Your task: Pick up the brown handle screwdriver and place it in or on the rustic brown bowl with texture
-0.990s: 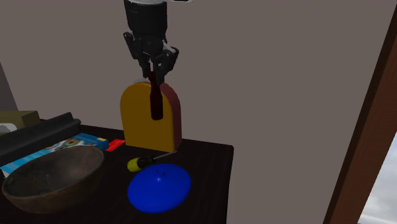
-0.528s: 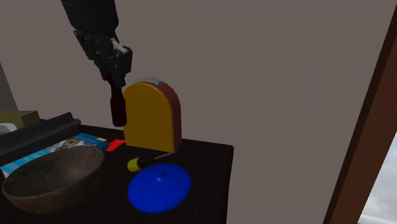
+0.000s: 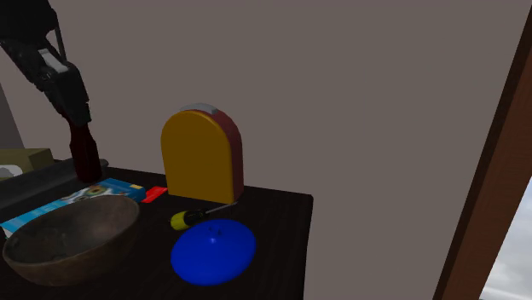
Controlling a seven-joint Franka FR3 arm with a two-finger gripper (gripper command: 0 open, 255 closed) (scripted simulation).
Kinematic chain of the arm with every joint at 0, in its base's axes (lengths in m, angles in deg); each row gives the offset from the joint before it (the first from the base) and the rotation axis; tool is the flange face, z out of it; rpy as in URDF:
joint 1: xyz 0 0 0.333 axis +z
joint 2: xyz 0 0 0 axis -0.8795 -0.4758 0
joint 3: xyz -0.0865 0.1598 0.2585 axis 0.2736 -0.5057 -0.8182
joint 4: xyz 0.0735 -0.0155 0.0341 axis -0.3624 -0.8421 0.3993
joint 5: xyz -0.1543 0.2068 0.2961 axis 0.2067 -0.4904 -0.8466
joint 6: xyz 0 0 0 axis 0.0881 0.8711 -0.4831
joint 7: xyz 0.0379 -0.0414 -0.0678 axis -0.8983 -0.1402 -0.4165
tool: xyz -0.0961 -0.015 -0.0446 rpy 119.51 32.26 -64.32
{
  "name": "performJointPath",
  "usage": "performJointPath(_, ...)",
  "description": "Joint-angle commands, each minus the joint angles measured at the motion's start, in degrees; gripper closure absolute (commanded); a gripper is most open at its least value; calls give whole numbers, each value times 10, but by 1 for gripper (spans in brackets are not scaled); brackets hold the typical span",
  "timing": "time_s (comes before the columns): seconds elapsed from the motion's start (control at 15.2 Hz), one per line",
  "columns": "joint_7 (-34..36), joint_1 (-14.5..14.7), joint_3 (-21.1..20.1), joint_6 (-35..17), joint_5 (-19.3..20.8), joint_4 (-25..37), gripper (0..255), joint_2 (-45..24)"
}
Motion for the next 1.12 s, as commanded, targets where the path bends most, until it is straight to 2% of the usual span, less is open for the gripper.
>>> performJointPath(0.0, 37, 9, -25, 2, 3, -9, 255, 15)
performJointPath(0.86, 40, 11, -40, -100, 3, -92, 255, -4)
performJointPath(1.06, 40, 11, -40, -100, 3, -92, 255, -4)
